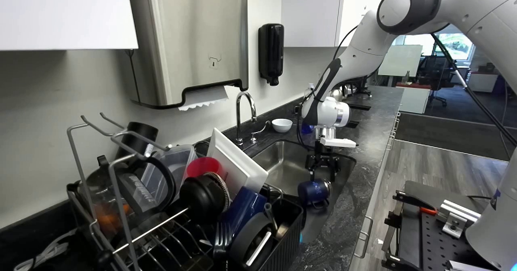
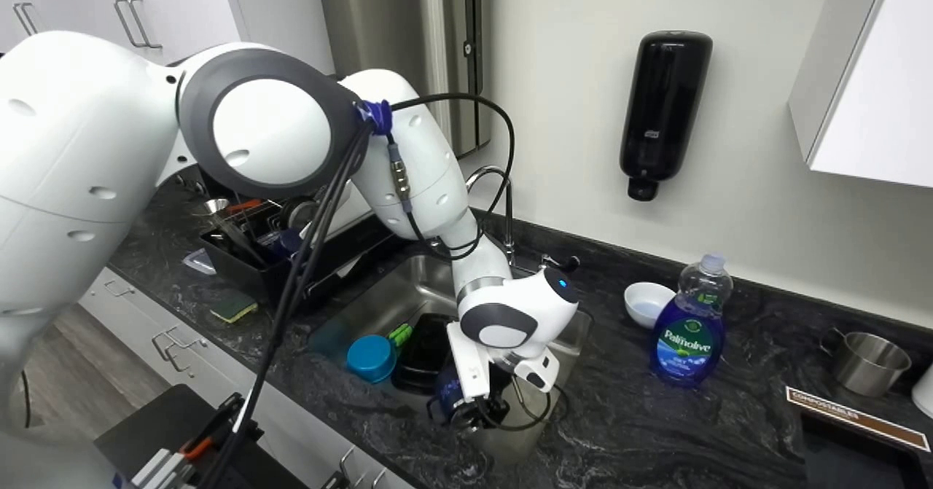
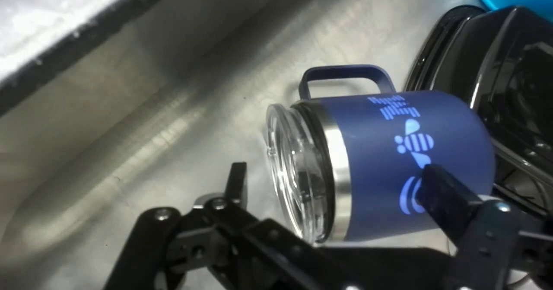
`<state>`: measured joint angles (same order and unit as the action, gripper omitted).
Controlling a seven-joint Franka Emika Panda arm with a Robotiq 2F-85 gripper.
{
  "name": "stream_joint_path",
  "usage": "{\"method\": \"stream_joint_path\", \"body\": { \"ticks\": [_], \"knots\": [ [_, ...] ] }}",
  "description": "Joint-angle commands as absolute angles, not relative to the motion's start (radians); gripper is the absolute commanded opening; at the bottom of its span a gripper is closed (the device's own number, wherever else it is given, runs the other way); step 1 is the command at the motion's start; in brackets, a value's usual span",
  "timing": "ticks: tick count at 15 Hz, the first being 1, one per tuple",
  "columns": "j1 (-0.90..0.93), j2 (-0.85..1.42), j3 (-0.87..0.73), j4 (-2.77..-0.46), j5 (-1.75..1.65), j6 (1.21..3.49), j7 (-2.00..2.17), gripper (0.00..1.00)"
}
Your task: Take the lid off of the blue cup in the sink and place it on the edge outside of the sink
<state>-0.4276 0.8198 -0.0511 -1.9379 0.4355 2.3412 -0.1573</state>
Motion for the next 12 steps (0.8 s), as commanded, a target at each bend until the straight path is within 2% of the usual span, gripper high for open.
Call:
{"method": "stream_joint_path", "body": {
  "ticks": [1,12],
  "knots": [
    [-0.479,0.853,-0.017,-1.901,0.476,2.333,-0.214,1.00],
    [-0.568,0.858,0.028,-1.893,0.576,2.349,-0.337,1.00]
  ]
}}
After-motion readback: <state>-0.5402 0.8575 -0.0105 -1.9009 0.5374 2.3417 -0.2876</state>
